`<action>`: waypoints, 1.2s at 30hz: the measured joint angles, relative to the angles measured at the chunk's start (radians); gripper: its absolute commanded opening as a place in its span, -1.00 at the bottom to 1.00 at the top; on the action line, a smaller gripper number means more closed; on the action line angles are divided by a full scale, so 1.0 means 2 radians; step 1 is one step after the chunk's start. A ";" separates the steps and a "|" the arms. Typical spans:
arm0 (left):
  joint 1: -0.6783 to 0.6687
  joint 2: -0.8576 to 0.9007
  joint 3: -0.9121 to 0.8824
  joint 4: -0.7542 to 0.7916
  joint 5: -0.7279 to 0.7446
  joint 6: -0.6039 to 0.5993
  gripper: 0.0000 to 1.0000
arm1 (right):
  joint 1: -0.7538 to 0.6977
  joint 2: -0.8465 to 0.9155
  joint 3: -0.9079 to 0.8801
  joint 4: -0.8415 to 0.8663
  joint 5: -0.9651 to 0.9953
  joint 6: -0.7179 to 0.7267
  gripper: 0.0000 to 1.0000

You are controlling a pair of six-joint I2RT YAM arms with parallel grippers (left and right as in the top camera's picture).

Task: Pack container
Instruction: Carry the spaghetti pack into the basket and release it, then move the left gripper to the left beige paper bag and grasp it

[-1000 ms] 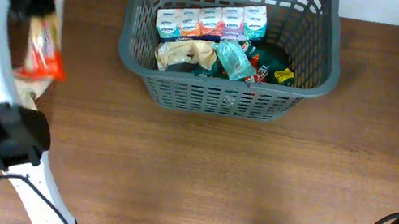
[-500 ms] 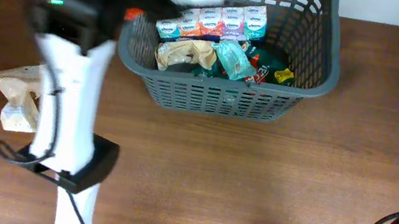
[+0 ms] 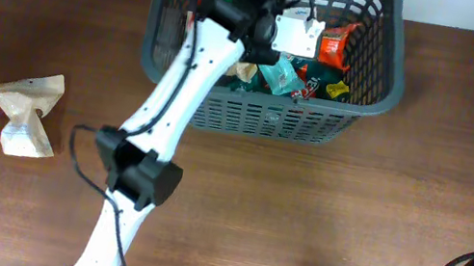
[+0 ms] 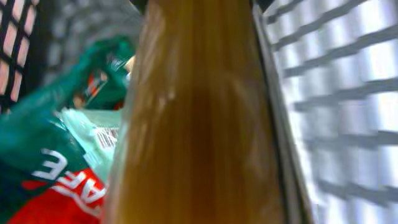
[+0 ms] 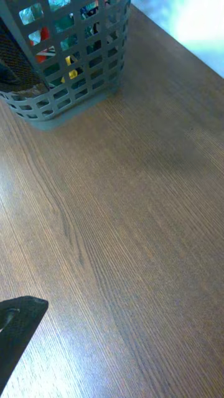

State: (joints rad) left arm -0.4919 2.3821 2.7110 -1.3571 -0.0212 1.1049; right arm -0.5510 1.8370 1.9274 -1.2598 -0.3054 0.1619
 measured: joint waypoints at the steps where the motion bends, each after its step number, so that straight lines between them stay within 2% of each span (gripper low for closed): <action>1: 0.000 0.008 -0.002 0.000 -0.002 -0.013 -0.96 | 0.000 0.000 0.000 0.000 0.000 0.000 0.98; 3: 0.002 0.023 -0.005 -0.001 -0.006 -0.040 -0.95 | 0.000 0.000 0.000 0.000 0.000 0.000 0.98; 4: 0.002 0.028 -0.005 -0.001 -0.007 -0.051 -0.69 | 0.000 0.000 0.000 0.000 0.000 0.000 0.98; 5: 0.002 0.031 -0.005 -0.004 -0.007 -0.060 -0.08 | 0.000 0.000 0.000 0.000 0.000 0.000 0.99; 6: 0.002 0.032 -0.005 -0.008 -0.007 -0.066 0.34 | 0.000 0.000 0.000 0.000 0.000 0.000 0.98; 7: 0.002 0.032 -0.005 -0.015 -0.008 -0.071 0.61 | 0.000 0.000 0.000 0.000 0.000 0.000 0.98; 9: 0.002 0.032 -0.002 -0.019 -0.010 -0.080 0.86 | 0.000 0.000 0.000 0.000 0.000 0.000 0.98; 13: 0.002 0.027 0.017 -0.019 -0.035 -0.105 1.00 | 0.000 0.000 0.000 0.000 0.000 0.000 0.98; 17: 0.003 0.006 0.049 -0.021 -0.070 -0.142 0.99 | 0.000 0.000 0.000 0.000 0.000 0.000 0.99; 19: 0.006 -0.019 0.070 -0.023 -0.085 -0.161 0.84 | 0.000 0.000 0.000 0.000 0.000 0.000 0.98; 22: 0.022 -0.080 0.093 -0.026 -0.103 -0.191 0.38 | 0.000 0.000 0.000 0.000 0.000 0.000 0.98; 27: 0.107 -0.204 0.095 -0.032 -0.115 -0.236 0.37 | 0.000 0.000 0.000 0.000 0.000 0.000 0.98; 28: 0.133 -0.229 0.082 -0.028 -0.115 -0.244 0.39 | 0.000 0.000 0.000 0.000 0.000 0.000 0.98; 29: 0.158 -0.252 0.064 -0.023 -0.116 -0.250 0.59 | 0.000 0.000 0.000 0.000 0.000 0.000 0.98; 31: 0.218 -0.299 0.006 -0.002 -0.116 -0.265 0.84 | 0.000 0.000 0.000 0.000 0.000 0.000 0.98; 33: 0.275 -0.333 -0.066 0.008 -0.115 -0.287 0.93 | 0.000 0.000 0.000 0.000 0.000 0.000 0.98; 36: 0.351 -0.350 -0.175 -0.005 -0.100 -0.333 0.93 | 0.000 0.000 0.000 0.000 0.000 0.000 0.98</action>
State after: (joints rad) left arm 0.2092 1.6814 2.3611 -1.3674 -0.2214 0.4389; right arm -0.5510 1.8370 1.9274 -1.2602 -0.3054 0.1619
